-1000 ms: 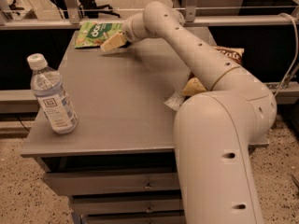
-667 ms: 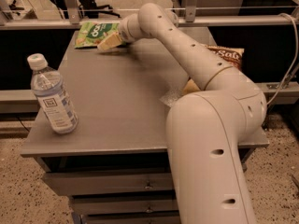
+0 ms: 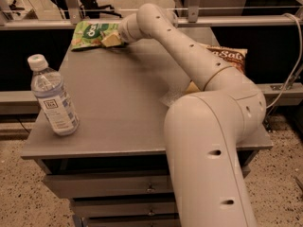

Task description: Pick green rice chip bag

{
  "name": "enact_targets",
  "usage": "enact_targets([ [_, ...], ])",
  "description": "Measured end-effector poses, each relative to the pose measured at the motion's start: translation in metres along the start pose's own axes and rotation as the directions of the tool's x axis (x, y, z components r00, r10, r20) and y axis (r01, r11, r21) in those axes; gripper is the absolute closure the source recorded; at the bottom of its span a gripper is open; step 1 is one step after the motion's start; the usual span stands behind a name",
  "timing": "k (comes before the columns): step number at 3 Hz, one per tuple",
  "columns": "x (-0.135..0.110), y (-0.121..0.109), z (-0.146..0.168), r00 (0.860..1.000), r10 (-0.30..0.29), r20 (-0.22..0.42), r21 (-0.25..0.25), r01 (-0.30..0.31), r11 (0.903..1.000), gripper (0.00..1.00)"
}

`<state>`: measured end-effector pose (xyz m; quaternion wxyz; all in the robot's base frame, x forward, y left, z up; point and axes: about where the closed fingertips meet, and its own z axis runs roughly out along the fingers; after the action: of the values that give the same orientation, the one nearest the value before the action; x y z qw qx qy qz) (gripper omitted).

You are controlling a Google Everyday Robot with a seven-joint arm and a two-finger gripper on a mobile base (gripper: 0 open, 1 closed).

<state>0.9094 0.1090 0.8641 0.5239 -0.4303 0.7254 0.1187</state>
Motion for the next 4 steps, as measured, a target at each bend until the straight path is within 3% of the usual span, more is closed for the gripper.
enact_targets([
  [1,-0.007,0.003,-0.019,0.999,-0.033,0.004,-0.009,0.034,0.9994,0.83],
  [2,-0.026,0.005,-0.074,0.998,-0.041,0.038,-0.002,0.041,0.9991,1.0],
  [3,-0.048,0.015,-0.152,0.997,-0.029,0.074,0.029,0.027,0.9992,1.0],
  [4,-0.054,0.035,-0.218,0.997,0.011,0.073,0.039,-0.014,0.9991,1.0],
])
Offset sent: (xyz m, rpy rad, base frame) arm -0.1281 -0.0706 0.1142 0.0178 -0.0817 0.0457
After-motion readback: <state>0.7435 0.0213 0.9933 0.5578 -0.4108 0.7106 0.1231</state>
